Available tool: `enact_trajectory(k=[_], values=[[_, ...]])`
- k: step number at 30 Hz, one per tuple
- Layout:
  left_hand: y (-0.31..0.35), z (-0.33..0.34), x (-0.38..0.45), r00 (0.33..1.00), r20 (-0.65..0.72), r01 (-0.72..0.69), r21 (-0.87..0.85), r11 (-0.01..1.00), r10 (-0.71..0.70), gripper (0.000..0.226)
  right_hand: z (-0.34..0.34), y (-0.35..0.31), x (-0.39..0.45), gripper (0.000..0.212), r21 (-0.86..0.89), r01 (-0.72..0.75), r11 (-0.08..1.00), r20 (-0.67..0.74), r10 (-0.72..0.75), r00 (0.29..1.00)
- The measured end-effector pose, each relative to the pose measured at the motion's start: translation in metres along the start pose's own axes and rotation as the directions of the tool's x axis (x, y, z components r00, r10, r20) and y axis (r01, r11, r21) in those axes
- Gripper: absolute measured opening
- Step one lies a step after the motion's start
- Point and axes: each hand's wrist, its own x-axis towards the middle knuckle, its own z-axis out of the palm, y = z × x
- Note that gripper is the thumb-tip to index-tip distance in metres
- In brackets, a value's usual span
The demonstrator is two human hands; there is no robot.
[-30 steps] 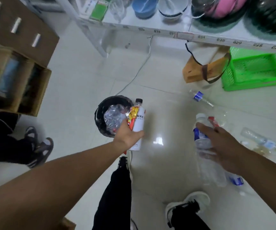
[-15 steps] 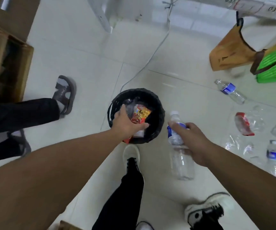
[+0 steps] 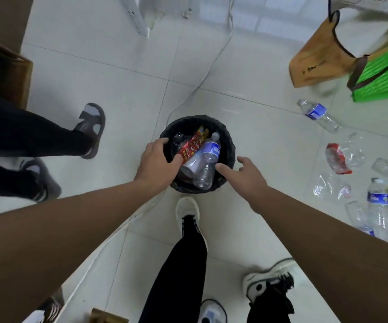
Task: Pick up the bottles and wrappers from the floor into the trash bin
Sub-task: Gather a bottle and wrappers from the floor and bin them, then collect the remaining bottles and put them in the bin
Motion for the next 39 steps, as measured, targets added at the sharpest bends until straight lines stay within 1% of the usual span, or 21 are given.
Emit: enact_trajectory(k=[3,8,14,19,25,31,35,39], values=[[0.012,0.002,-0.006,0.998,0.035,-0.056,0.073,0.996,0.054,0.072,-0.024,0.021,-0.009,0.096,-0.014,-0.024,1.000,-0.017,0.024,1.000],[0.053,0.018,-0.016,0.980,0.134,-0.169,0.163,0.972,0.148,0.074,-0.083,0.064,-0.031,0.101,0.037,-0.069,0.997,-0.078,0.071,0.994],[0.122,0.067,-0.040,0.946,0.210,-0.296,0.247,0.923,0.247,0.079,-0.168,0.133,-0.067,0.105,0.137,-0.117,0.984,-0.161,0.139,0.977],[0.192,0.130,-0.075,0.882,0.334,-0.435,0.312,0.845,0.331,0.081,-0.236,0.204,-0.102,0.103,0.246,-0.132,0.960,-0.230,0.190,0.954],[0.272,0.230,-0.136,0.818,0.448,-0.534,0.361,0.765,0.360,0.085,-0.302,0.312,-0.149,0.101,0.378,-0.160,0.912,-0.285,0.279,0.917],[0.325,0.327,-0.194,0.743,0.550,-0.630,0.384,0.674,0.381,0.085,-0.347,0.418,-0.184,0.100,0.468,-0.198,0.861,-0.309,0.369,0.876],[0.351,0.374,-0.225,0.719,0.577,-0.659,0.390,0.643,0.388,0.081,-0.377,0.460,-0.199,0.103,0.507,-0.192,0.840,-0.301,0.382,0.874],[0.380,0.407,-0.241,0.711,0.582,-0.674,0.403,0.619,0.395,0.081,-0.411,0.482,-0.204,0.103,0.519,-0.161,0.839,-0.321,0.366,0.873]])
